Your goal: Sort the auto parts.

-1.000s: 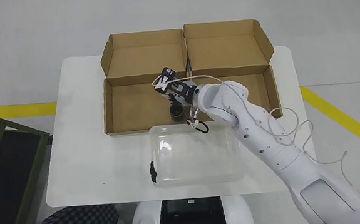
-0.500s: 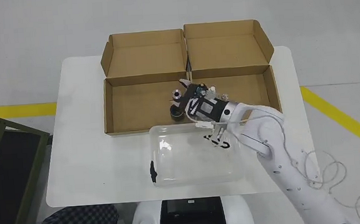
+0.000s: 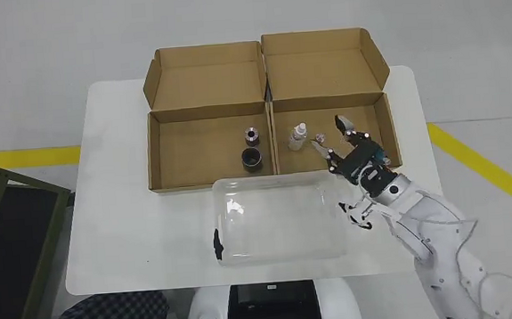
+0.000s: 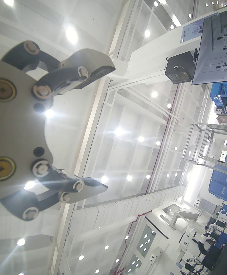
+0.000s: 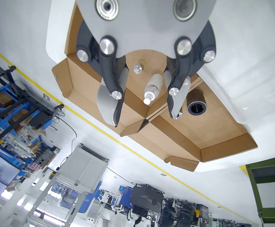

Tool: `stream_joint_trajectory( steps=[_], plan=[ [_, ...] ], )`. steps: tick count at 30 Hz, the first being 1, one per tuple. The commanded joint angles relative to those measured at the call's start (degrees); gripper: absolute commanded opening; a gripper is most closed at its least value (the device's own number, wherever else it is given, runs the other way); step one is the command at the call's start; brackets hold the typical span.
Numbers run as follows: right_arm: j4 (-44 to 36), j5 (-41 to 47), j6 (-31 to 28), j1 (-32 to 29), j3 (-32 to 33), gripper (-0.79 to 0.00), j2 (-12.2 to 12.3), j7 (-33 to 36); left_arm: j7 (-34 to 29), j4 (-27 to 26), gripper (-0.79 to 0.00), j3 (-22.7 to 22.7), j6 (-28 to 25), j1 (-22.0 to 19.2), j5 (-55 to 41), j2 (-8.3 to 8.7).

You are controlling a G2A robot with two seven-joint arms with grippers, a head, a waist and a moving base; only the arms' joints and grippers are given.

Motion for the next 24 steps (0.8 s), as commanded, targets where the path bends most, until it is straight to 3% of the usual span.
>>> stream_joint_trajectory(
  steps=[1, 3, 7, 14, 24],
  plan=[
    [0.08, 0.66, 0.55, -1.92, 1.75, -0.369, 0.14, -1.99, 0.00, 0.00, 0.000, 0.00, 0.00, 0.00, 0.00, 0.00],
    [0.35, 0.83, 0.85, -3.54, 3.04, -0.283, 0.27, -3.39, 0.00, 0.00, 0.000, 0.00, 0.00, 0.00, 0.00, 0.00],
    [1.69, 1.39, 1.43, -6.02, 5.44, 0.000, 0.49, -6.10, 0.00, 0.00, 0.000, 0.00, 0.00, 0.00, 0.00, 0.00],
    [2.81, 1.73, 5.44, -11.22, 9.96, 0.000, 0.66, -12.22, 0.00, 0.00, 0.000, 0.00, 0.00, 0.00, 0.00, 0.00],
    [5.49, 2.44, 5.97, -16.11, 13.66, 0.000, 0.85, -18.58, 0.00, 0.00, 0.000, 0.00, 0.00, 0.00, 0.00, 0.00]
  ],
)
